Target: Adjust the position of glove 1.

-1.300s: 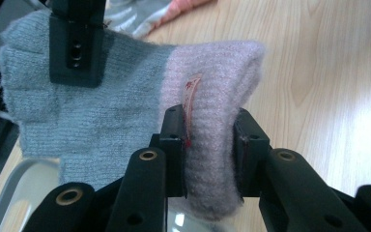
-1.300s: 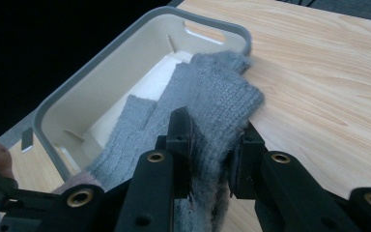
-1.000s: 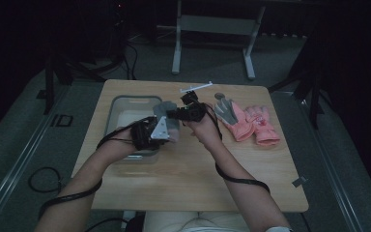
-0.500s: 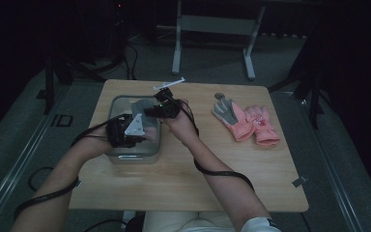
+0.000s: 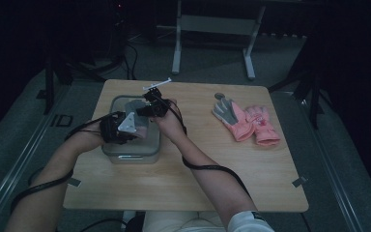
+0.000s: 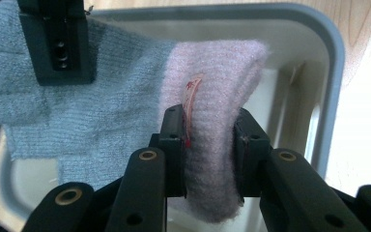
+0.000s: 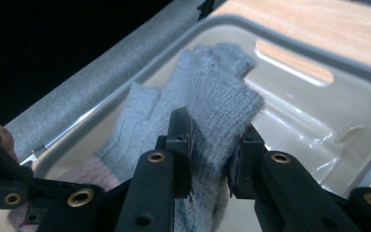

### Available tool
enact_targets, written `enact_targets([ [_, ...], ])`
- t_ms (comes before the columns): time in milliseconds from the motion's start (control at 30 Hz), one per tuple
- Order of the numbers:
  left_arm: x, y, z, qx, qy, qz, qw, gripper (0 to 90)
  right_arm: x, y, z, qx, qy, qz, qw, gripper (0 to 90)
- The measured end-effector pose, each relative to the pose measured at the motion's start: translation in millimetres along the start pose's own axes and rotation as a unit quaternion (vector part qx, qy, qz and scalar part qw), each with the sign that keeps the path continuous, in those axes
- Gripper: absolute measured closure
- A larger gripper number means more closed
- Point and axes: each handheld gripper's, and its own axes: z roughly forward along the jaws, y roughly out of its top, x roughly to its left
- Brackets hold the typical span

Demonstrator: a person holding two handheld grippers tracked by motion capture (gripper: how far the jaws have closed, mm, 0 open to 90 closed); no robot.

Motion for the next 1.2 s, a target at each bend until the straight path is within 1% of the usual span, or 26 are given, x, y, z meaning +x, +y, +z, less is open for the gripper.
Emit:
enact_targets([
  [33,0.2,-1.9,4.0,0.002,-0.004,-0.003,1.0,70.2,-1.6,-1.5,3.2,0.001,-0.003,0.0,1.0,74.9],
  [100,-0.9,-6.1,12.4,0.011,-0.006,0.0,0.9999,70.2,-5.3,-4.8,9.6,0.009,-0.001,0.009,0.9999,74.8],
  [167,-0.4,-9.3,19.5,0.016,-0.015,-0.002,0.9998,70.3,-8.2,-8.9,16.0,0.015,-0.004,0.012,0.9998,74.8],
  [200,-0.5,-10.1,22.8,0.022,-0.017,0.002,0.9996,70.2,-10.1,-10.7,19.7,0.022,-0.004,0.016,0.9996,74.7],
  [233,-0.2,-10.8,26.2,0.023,-0.02,0.002,0.9995,70.3,-11.8,-12.4,23.0,0.025,-0.006,0.019,0.9995,74.7],
  [267,0.6,-11.4,29.4,0.026,-0.026,0.001,0.9993,70.2,-13.4,-14.0,26.1,0.028,-0.008,0.019,0.9994,74.6],
  [300,1.2,-11.5,32.1,0.03,-0.028,0.005,0.9992,70.3,-14.2,-15.2,28.8,0.032,-0.011,0.019,0.9992,74.5],
  [433,2.2,-11.4,42.5,0.041,-0.052,0.0,0.9978,70.2,-17.1,-18.7,37.4,0.046,-0.013,0.019,0.9987,74.4],
  [500,1.4,-10.5,46.7,0.05,-0.055,0.007,0.9972,70.2,-16.9,-20.4,40.5,0.055,-0.015,0.014,0.9983,73.9],
  [600,3.4,-9.4,51.8,0.051,-0.064,0.006,0.9966,70.3,-18.1,-20.4,44.0,0.062,-0.019,0.017,0.9977,73.0],
  [633,4.0,-9.0,53.6,0.054,-0.066,0.009,0.9963,70.3,-17.6,-19.7,44.6,0.066,-0.022,0.016,0.9975,72.4],
  [667,5.1,-8.2,55.2,0.063,-0.067,0.012,0.9957,70.3,-16.8,-19.3,45.5,0.069,-0.025,0.012,0.9972,71.6],
  [733,6.4,-7.4,58.6,0.066,-0.074,0.012,0.995,70.2,-16.2,-18.8,46.3,0.077,-0.026,0.009,0.9966,69.9],
  [800,7.4,-7.0,62.6,0.075,-0.081,0.013,0.9939,70.1,-16.0,-18.9,45.8,0.076,-0.026,0.013,0.9967,65.1],
  [833,6.7,-7.1,64.9,0.083,-0.079,0.02,0.9932,70.1,-16.1,-18.5,44.9,0.074,-0.03,0.012,0.9967,62.2],
  [867,6.2,-7.5,67.2,0.09,-0.08,0.025,0.9925,69.9,-17.0,-18.2,43.3,0.073,-0.032,0.01,0.9968,62.0],
  [900,5.8,-7.6,68.6,0.088,-0.081,0.022,0.9926,69.9,-18.5,-18.0,41.7,0.072,-0.028,0.015,0.9969,61.7],
  [933,6.1,-7.3,68.9,0.082,-0.082,0.013,0.9931,69.7,-19.9,-18.1,40.1,0.07,-0.027,0.015,0.997,61.0],
  [967,7.0,-7.3,69.3,0.078,-0.086,0.003,0.9932,69.3,-21.0,-18.3,37.7,0.069,-0.033,0.015,0.997,61.0],
  [1033,6.6,-6.7,69.2,0.08,-0.085,0.005,0.9932,67.6,-24.8,-18.8,32.2,0.06,-0.029,0.022,0.9975,59.5],
  [1067,5.8,-5.6,68.6,0.085,-0.084,0.004,0.9928,65.2,-26.5,-19.0,28.8,0.055,-0.029,0.024,0.9978,59.5],
  [1100,4.0,-4.6,67.6,0.093,-0.078,0.012,0.9925,62.6,-28.1,-19.1,25.3,0.049,-0.027,0.024,0.9981,58.7],
  [1133,4.0,-4.0,66.2,0.103,-0.074,0.009,0.9919,59.9,-29.9,-19.0,21.6,0.042,-0.015,0.029,0.9986,57.2],
  [1167,3.3,-4.4,64.5,0.101,-0.07,-0.005,0.9924,56.7,-32.2,-18.9,18.0,0.034,0.0,0.037,0.9987,56.9],
  [1200,3.0,-5.5,61.4,0.092,-0.066,-0.017,0.9934,51.2,-33.1,-18.8,14.2,0.03,0.003,0.04,0.9988,56.7],
])
